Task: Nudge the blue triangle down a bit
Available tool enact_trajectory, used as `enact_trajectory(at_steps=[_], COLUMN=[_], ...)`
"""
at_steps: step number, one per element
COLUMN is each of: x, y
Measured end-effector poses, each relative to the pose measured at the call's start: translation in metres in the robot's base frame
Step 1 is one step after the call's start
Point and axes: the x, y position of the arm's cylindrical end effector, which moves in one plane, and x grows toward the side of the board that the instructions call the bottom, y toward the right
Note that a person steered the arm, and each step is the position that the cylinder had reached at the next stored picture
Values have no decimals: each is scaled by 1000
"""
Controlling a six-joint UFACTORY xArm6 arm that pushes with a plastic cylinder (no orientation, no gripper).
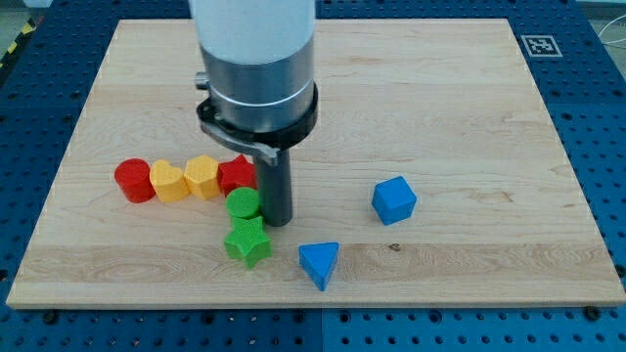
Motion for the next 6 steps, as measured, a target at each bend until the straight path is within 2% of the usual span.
enact_trajectory(at_steps=[1,3,6], x=[8,1,40], y=[-12,20,10])
